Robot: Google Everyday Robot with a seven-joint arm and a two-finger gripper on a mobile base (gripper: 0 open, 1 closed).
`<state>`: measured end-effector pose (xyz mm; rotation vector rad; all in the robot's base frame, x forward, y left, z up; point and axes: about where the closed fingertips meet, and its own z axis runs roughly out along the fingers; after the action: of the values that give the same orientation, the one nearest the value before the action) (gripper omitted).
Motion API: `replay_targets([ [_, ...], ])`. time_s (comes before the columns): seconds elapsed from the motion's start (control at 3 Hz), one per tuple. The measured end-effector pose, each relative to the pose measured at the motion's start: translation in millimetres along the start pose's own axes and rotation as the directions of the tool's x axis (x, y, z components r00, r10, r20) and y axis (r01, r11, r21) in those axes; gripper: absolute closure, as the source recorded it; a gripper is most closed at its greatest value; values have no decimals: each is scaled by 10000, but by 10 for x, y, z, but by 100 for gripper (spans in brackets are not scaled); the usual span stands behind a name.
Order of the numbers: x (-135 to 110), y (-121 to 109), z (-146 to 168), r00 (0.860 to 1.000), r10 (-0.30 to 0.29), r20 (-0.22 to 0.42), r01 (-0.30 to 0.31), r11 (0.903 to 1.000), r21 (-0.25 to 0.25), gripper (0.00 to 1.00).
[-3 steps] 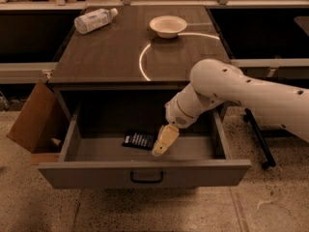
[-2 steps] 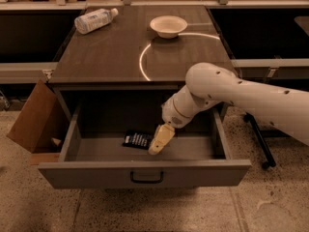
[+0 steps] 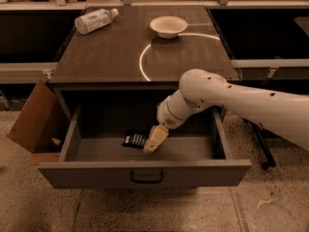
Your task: Pick rxbar blueberry from top drawer and place on counter
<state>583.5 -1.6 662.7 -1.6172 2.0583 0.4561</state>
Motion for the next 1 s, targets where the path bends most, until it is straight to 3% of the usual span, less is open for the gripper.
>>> replay_targets([
  [1.0, 4, 30, 486, 9994, -305, 184, 301, 9994, 191, 0],
])
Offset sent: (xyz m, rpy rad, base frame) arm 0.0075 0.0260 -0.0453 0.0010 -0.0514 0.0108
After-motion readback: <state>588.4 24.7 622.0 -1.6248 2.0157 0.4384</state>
